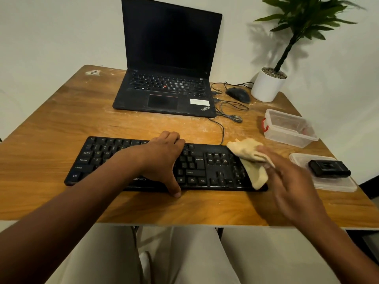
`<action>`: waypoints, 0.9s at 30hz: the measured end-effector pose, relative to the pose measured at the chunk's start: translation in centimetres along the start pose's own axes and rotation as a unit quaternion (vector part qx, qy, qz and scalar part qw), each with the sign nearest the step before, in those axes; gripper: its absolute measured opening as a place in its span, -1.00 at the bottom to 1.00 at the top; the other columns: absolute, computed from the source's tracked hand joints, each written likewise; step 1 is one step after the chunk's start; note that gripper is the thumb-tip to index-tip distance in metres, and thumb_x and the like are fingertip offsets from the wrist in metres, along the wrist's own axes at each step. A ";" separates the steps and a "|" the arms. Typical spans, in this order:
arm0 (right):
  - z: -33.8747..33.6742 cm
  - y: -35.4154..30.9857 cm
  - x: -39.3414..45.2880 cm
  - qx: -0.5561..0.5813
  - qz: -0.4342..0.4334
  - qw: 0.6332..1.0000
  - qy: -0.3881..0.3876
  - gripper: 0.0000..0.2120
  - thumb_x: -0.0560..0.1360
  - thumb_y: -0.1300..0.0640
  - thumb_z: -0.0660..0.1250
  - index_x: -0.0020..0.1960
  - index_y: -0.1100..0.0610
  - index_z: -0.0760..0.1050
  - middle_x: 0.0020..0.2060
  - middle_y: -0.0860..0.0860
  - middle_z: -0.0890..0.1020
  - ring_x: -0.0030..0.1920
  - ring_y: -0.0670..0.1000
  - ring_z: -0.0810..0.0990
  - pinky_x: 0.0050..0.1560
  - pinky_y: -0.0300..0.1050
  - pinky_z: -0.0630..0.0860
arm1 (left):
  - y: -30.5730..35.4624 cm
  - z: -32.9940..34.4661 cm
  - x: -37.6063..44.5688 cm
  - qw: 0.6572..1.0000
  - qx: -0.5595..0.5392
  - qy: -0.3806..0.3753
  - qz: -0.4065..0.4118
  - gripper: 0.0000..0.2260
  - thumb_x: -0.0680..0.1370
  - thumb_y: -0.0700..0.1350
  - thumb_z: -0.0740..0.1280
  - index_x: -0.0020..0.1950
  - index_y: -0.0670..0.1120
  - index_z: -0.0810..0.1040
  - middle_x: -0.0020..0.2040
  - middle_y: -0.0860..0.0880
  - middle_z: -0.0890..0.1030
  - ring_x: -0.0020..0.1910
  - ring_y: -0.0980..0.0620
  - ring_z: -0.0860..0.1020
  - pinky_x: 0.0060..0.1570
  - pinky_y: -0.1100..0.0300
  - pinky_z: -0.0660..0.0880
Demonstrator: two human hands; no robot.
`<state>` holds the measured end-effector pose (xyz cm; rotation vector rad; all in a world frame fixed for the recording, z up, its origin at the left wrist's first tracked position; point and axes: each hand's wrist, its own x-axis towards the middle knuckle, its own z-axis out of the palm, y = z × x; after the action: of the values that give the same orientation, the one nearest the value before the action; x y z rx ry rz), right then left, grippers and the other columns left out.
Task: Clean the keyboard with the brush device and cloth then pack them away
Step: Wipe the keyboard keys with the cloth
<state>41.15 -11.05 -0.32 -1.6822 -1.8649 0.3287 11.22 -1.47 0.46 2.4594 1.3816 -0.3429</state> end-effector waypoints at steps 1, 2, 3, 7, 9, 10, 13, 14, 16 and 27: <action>-0.9 0.0 0.9 0.006 0.011 0.999 0.036 -0.58 0.68 0.18 0.22 0.52 -0.01 0.44 0.42 -0.01 0.55 0.42 0.00 0.49 0.40 0.00 0.44 | 0.0 0.0 0.0 1.000 0.000 -0.001 -0.001 0.23 0.24 0.34 0.62 0.68 -0.06 0.01 0.58 -0.01 0.11 0.57 -0.06 0.08 0.58 -0.05 0.20; -1.6 0.0 1.7 0.002 0.016 0.998 0.064 -0.60 0.68 0.16 0.22 0.51 0.01 0.46 0.39 0.01 0.58 0.38 -0.01 0.51 0.35 -0.07 0.43 | 0.1 0.0 0.0 1.000 0.002 -0.003 -0.001 0.23 0.24 0.34 0.62 0.68 -0.06 0.01 0.58 -0.01 0.11 0.57 -0.06 0.08 0.59 -0.06 0.20; -2.3 0.0 2.3 -0.002 0.022 0.996 0.083 -0.61 0.69 0.15 0.21 0.51 0.02 0.47 0.37 0.02 0.59 0.37 -0.02 0.50 0.34 -0.12 0.40 | 0.1 -0.1 0.1 1.000 0.005 -0.007 -0.003 0.24 0.24 0.34 0.62 0.68 -0.06 0.00 0.59 -0.02 0.10 0.57 -0.06 0.07 0.59 -0.06 0.21; -3.1 -0.1 3.5 0.004 0.041 0.991 0.126 -0.63 0.70 0.16 0.21 0.49 0.05 0.50 0.38 0.05 0.58 0.40 0.04 0.50 0.37 -0.15 0.36 | 0.9 -0.7 0.4 0.999 0.016 -0.028 -0.004 0.24 0.23 0.38 0.60 0.68 -0.07 0.01 0.59 -0.02 0.10 0.57 -0.07 0.09 0.57 -0.08 0.25; -2.7 -0.4 3.7 0.009 0.030 0.989 0.147 -0.63 0.70 0.17 0.21 0.49 0.09 0.49 0.37 0.07 0.59 0.39 0.06 0.52 0.41 -0.09 0.41 | 2.3 -1.0 0.9 0.999 0.024 -0.023 0.016 0.23 0.26 0.43 0.56 0.68 -0.09 0.01 0.61 -0.03 0.09 0.58 -0.09 0.08 0.57 -0.08 0.21; -2.3 -0.5 3.7 0.010 0.024 0.988 0.153 -0.62 0.70 0.17 0.20 0.50 0.11 0.48 0.38 0.08 0.58 0.39 0.06 0.52 0.44 -0.03 0.42 | 3.3 -1.1 1.4 0.999 0.028 -0.014 0.030 0.22 0.28 0.44 0.54 0.68 -0.11 0.00 0.62 -0.04 0.09 0.60 -0.11 0.07 0.58 -0.08 0.17; -0.4 -1.0 3.6 -0.014 0.018 0.993 0.114 -0.58 0.69 0.15 0.20 0.54 0.06 0.41 0.48 0.07 0.49 0.48 0.07 0.43 0.51 0.15 0.38 | 6.1 -1.0 3.0 0.997 0.031 0.015 0.064 0.18 0.31 0.44 0.52 0.67 -0.15 0.05 0.63 -0.09 0.10 0.61 -0.13 0.06 0.59 -0.07 0.12; 0.5 -1.2 3.3 -0.029 0.026 0.997 0.070 -0.56 0.69 0.12 0.18 0.57 0.00 0.37 0.53 0.04 0.43 0.54 0.06 0.35 0.56 0.12 0.31 | 6.8 -0.9 3.6 0.997 0.032 0.020 0.069 0.17 0.31 0.45 0.51 0.67 -0.15 0.07 0.62 -0.10 0.12 0.60 -0.13 0.07 0.59 -0.07 0.13; 2.7 -1.4 2.3 -0.067 0.015 0.997 -0.022 -0.53 0.70 0.07 0.13 0.61 -0.04 0.27 0.61 -0.05 0.28 0.63 -0.05 0.13 0.60 -0.11 0.04 | 7.3 -0.7 4.5 0.997 0.032 0.024 0.068 0.16 0.29 0.45 0.53 0.64 -0.14 0.13 0.57 -0.10 0.17 0.57 -0.12 0.12 0.58 -0.07 0.19; 3.1 0.8 1.7 -0.151 0.052 0.982 -0.100 -0.49 0.74 -0.03 0.01 0.67 -0.11 0.05 0.66 -0.13 0.04 0.66 0.00 -0.12 0.63 0.02 -0.02 | 7.6 -0.8 5.4 0.997 0.052 0.009 0.059 0.12 0.28 0.40 0.57 0.62 -0.11 0.15 0.50 -0.07 0.21 0.50 -0.09 0.16 0.55 -0.07 0.26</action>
<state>40.00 -8.61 -2.73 -2.0186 -2.0587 0.2755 20.53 -0.68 0.41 2.6206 1.2472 -0.3747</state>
